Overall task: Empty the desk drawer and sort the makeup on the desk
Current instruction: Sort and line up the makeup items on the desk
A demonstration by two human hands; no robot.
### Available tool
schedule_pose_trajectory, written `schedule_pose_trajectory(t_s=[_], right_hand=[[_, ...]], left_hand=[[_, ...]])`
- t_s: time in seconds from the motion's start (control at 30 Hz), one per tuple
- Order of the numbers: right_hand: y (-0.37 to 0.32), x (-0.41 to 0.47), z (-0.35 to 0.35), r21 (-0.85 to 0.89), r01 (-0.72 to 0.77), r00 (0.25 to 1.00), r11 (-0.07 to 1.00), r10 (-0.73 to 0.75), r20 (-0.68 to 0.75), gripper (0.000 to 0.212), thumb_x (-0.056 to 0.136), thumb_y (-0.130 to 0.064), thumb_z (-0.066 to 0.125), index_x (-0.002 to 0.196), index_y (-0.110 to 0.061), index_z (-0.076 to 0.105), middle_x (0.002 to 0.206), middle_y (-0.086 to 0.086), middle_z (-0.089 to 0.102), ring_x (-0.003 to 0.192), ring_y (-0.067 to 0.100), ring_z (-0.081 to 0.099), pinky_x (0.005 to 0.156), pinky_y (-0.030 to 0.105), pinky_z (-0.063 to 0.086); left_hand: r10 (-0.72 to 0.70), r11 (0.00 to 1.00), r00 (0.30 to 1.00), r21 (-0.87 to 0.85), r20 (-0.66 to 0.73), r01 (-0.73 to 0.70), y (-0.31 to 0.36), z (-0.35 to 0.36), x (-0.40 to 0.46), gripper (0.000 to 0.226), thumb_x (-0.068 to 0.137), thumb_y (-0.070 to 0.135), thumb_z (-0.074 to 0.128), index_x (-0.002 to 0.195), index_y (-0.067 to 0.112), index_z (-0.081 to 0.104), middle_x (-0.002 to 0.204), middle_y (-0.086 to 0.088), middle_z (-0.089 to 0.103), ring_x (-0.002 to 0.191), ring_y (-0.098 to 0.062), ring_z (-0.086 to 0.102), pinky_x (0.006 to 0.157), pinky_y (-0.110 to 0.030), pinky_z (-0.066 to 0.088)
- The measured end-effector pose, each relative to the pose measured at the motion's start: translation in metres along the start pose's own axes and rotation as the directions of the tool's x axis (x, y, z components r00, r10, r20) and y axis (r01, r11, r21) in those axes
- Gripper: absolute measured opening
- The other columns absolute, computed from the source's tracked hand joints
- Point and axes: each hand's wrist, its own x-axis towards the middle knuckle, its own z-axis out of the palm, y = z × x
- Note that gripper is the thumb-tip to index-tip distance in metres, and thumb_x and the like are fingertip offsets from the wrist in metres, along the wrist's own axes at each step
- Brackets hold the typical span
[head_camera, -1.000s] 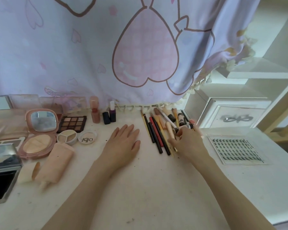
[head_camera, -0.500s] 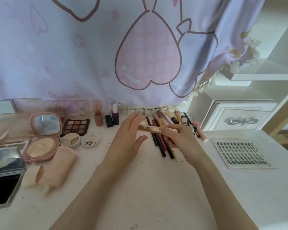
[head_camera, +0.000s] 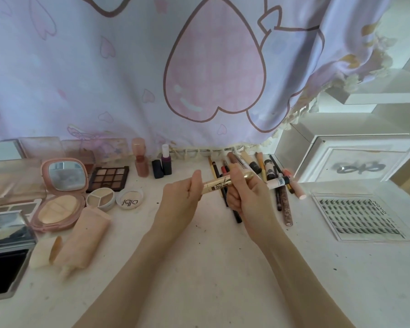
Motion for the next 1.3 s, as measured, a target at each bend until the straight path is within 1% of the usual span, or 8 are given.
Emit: schedule_pose_trajectory(t_s=[0.17, 0.37, 0.47, 0.57, 0.67, 0.83, 1.1, 1.3], right_hand=[[0.002, -0.003, -0.002, -0.133, 0.048, 0.998, 0.99, -0.052, -0.028, 0.02, 0.094, -0.017, 0.052, 0.089, 0.002, 0.054, 0.049, -0.005, 0.036, 0.043, 0.009, 0.029, 0.041, 0.017, 0.026], [-0.002, -0.003, -0.013, 0.155, -0.227, 0.968, 0.962, 0.24, -0.069, 0.021, 0.089, -0.025, 0.059, 0.088, -0.004, 0.064, 0.051, 0.0, 0.045, 0.038, 0.008, 0.033, 0.033, 0.016, 0.022], [-0.006, -0.006, -0.016, 0.131, -0.378, 0.923, 0.916, 0.362, 0.131, 0.019, 0.084, -0.024, 0.059, 0.075, -0.008, 0.056, 0.053, 0.0, 0.045, 0.039, 0.008, 0.035, 0.034, 0.015, 0.026], [-0.002, -0.01, -0.01, -0.218, -0.114, 0.976, 0.969, 0.15, 0.158, 0.006, 0.09, -0.009, 0.057, 0.088, -0.009, 0.062, 0.063, 0.001, 0.056, 0.05, 0.006, 0.046, 0.045, 0.014, 0.035], [0.005, -0.012, -0.005, -0.579, 0.201, 0.972, 0.79, -0.09, 0.216, 0.018, 0.086, -0.004, 0.063, 0.092, -0.02, 0.061, 0.079, -0.01, 0.058, 0.061, 0.0, 0.049, 0.059, 0.012, 0.039], [0.011, -0.016, -0.002, -0.743, 0.29, 0.95, 0.604, -0.087, 0.301, 0.011, 0.089, -0.018, 0.061, 0.099, -0.021, 0.057, 0.075, -0.014, 0.055, 0.063, 0.0, 0.049, 0.058, 0.011, 0.037], [-0.007, -0.017, -0.001, -0.316, -0.196, 0.906, 0.928, 0.295, 0.303, 0.025, 0.1, -0.016, 0.038, 0.098, -0.009, 0.062, 0.061, 0.002, 0.051, 0.043, 0.012, 0.033, 0.044, 0.023, 0.024], [0.005, -0.017, 0.005, -0.603, 0.089, 0.953, 0.793, 0.109, 0.284, 0.02, 0.098, -0.023, 0.043, 0.1, -0.011, 0.059, 0.062, -0.007, 0.047, 0.051, 0.007, 0.038, 0.051, 0.02, 0.032]], left_hand=[[-0.147, 0.987, 0.977, -0.037, 0.155, 0.154, -0.004, -0.007, 0.002, 0.061, 0.093, 0.052, 0.032, 0.047, 0.018, 0.056, 0.044, 0.004, 0.045, 0.043, -0.01, 0.039, 0.048, -0.019, 0.032], [0.324, 0.936, 0.946, 0.137, 0.017, -0.323, -0.01, -0.009, -0.004, 0.014, 0.09, 0.04, 0.039, 0.087, 0.029, 0.046, 0.059, 0.012, 0.042, 0.054, -0.005, 0.044, 0.05, -0.016, 0.035], [0.432, 0.887, 0.882, 0.267, -0.187, -0.378, -0.003, -0.011, -0.004, 0.024, 0.09, 0.031, 0.033, 0.07, 0.02, 0.038, 0.05, 0.012, 0.024, 0.039, -0.008, 0.025, 0.04, -0.018, 0.018], [0.188, 0.981, 0.927, 0.1, -0.324, -0.165, -0.002, -0.015, 0.001, 0.035, 0.092, 0.019, 0.038, 0.058, 0.017, 0.027, 0.047, 0.008, 0.021, 0.042, -0.013, 0.027, 0.041, -0.019, 0.024], [-0.173, 0.985, 0.953, -0.026, -0.25, 0.172, -0.012, -0.017, 0.005, 0.05, 0.096, 0.028, 0.041, 0.054, 0.0, 0.037, 0.05, -0.004, 0.031, 0.047, -0.013, 0.027, 0.049, -0.027, 0.025], [-0.064, 0.998, 0.982, -0.037, -0.177, 0.058, -0.008, -0.019, 0.004, 0.05, 0.093, 0.04, 0.043, 0.058, 0.009, 0.061, 0.048, -0.001, 0.045, 0.045, -0.01, 0.038, 0.049, -0.021, 0.032], [0.134, 0.74, 0.926, -0.657, 0.352, 0.143, -0.016, -0.038, 0.005, 0.024, 0.086, 0.025, 0.054, 0.105, 0.024, 0.069, 0.073, -0.003, 0.039, 0.068, -0.012, 0.038, 0.06, -0.02, 0.037], [0.001, 0.695, 0.966, -0.694, 0.26, 0.187, -0.015, -0.027, 0.006, 0.019, 0.08, 0.031, 0.058, 0.088, 0.014, 0.061, 0.087, -0.001, 0.064, 0.077, -0.015, 0.044, 0.065, -0.024, 0.035]])
